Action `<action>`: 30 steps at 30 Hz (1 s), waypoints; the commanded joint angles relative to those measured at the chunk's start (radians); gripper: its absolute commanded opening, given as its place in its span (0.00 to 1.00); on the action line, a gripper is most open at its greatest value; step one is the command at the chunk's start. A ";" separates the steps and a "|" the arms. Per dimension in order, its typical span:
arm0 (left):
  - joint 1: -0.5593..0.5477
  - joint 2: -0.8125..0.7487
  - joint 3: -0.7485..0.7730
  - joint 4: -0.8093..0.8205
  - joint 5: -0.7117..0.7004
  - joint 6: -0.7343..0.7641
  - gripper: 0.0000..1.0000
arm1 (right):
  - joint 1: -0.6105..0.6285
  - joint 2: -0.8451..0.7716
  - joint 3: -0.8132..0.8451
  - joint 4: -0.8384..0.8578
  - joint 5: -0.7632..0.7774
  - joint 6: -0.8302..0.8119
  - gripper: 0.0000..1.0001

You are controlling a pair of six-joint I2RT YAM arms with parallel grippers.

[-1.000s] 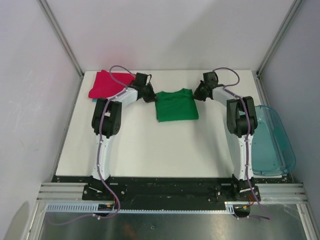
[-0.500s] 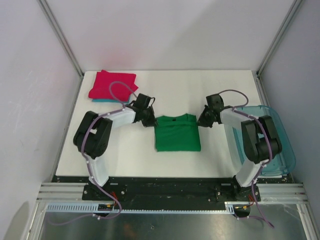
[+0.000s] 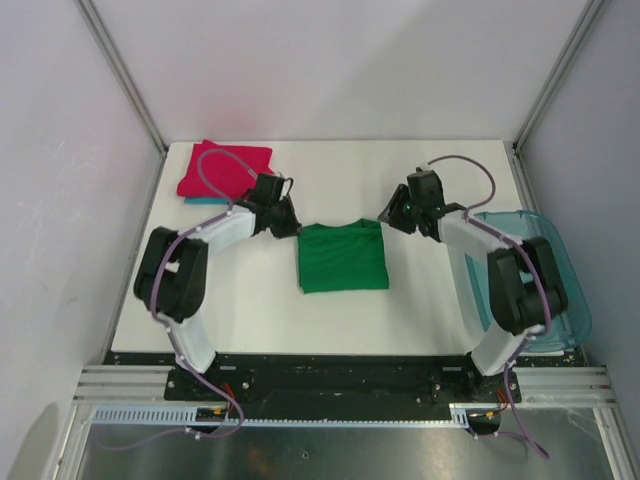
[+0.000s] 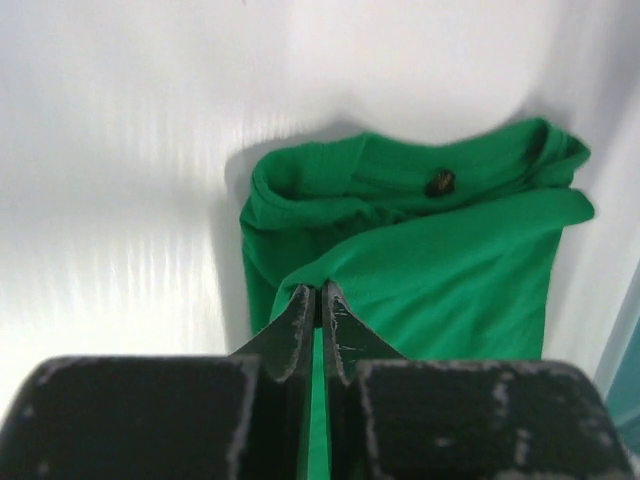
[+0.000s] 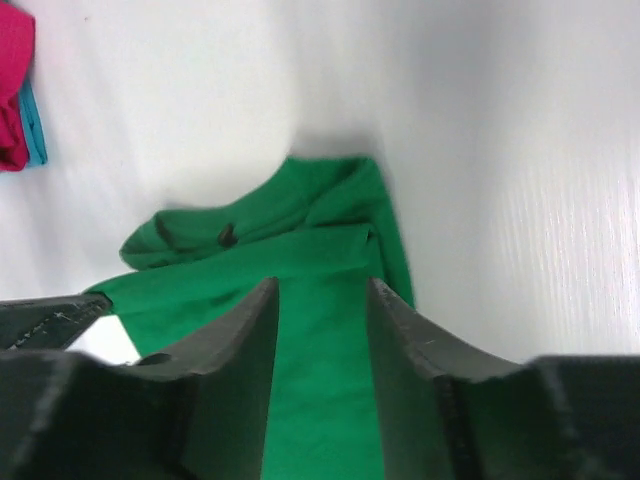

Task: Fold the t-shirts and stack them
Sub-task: Fold the long partially folded tshirt into a neat square

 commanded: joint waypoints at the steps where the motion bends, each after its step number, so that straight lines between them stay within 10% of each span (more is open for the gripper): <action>1: 0.057 0.136 0.135 0.040 0.000 0.080 0.17 | -0.025 0.158 0.120 0.157 -0.024 -0.066 0.55; 5: 0.091 0.165 0.179 0.071 0.038 0.090 0.52 | -0.030 0.166 0.177 0.121 -0.012 -0.106 0.68; 10: 0.108 0.113 0.184 0.073 0.027 0.120 0.65 | 0.008 0.094 0.187 0.040 0.074 -0.153 0.60; 22: 0.031 -0.058 -0.020 0.071 0.065 0.107 0.09 | 0.136 0.142 0.188 0.017 0.090 -0.198 0.22; 30: 0.012 0.048 0.026 0.071 0.120 0.100 0.00 | 0.140 0.244 0.245 0.025 0.072 -0.201 0.13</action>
